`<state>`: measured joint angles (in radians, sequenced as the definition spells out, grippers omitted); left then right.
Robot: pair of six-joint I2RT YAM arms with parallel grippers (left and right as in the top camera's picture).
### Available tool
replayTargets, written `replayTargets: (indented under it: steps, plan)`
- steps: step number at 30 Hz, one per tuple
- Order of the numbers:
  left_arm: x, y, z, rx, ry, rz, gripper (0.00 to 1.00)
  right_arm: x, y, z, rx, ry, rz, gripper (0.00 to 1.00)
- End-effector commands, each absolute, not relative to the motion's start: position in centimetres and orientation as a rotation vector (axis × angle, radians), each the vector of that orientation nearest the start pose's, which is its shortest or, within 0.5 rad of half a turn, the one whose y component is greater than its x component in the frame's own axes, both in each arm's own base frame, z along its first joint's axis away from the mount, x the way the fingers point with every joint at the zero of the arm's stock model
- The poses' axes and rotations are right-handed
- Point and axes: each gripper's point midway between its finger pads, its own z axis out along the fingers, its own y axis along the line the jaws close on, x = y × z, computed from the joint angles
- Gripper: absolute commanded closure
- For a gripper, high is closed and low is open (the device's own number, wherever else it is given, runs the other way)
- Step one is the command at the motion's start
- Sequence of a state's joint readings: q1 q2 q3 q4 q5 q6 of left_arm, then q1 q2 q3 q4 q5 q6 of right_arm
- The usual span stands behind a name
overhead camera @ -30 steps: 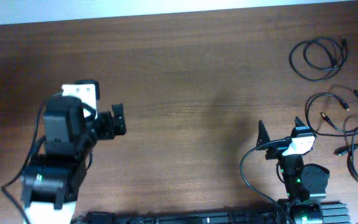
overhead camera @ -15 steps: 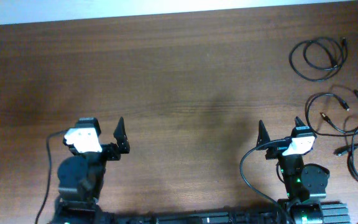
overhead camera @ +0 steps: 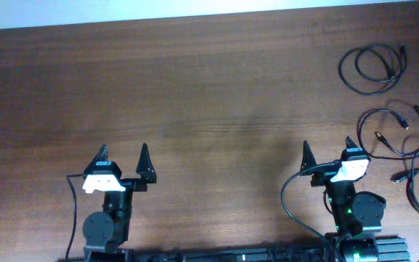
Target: Untangle cables
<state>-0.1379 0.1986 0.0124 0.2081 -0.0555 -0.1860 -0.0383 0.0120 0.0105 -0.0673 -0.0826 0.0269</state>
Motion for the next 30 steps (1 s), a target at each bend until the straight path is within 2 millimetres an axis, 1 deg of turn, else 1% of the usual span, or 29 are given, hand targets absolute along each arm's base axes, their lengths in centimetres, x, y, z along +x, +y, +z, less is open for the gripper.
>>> replayTargets:
  steps: [1, 3, 6, 7, 9, 30]
  plan:
    - [25.3, -2.2, 16.1, -0.107, 1.639, -0.199, 0.01, 24.6, 0.4, 15.8, -0.003, 1.642, 0.059, 0.01]
    - [24.7, -2.2, 14.1, -0.108, 1.717, -0.189, 0.01, 24.6, 0.4, 15.8, -0.003, 1.642, 0.059, 0.01]
    - [24.5, -2.3, 15.6, -0.069, 1.651, -0.181, 0.01, 24.6, 0.4, 15.8, -0.003, 1.642, 0.059, 0.01]
    - [24.5, -2.3, 15.7, -0.067, 1.648, -0.179, 0.01, 24.6, 0.4, 15.8, -0.003, 1.642, 0.059, 0.01]
    - [24.4, -2.7, 15.6, -0.052, 1.653, -0.196, 0.01, 24.6, 0.4, 15.8, -0.003, 1.642, 0.059, 0.01]
    - [24.4, -2.6, 15.7, -0.053, 1.652, -0.195, 0.01, 24.6, 0.4, 15.8, -0.003, 1.642, 0.059, 0.01]
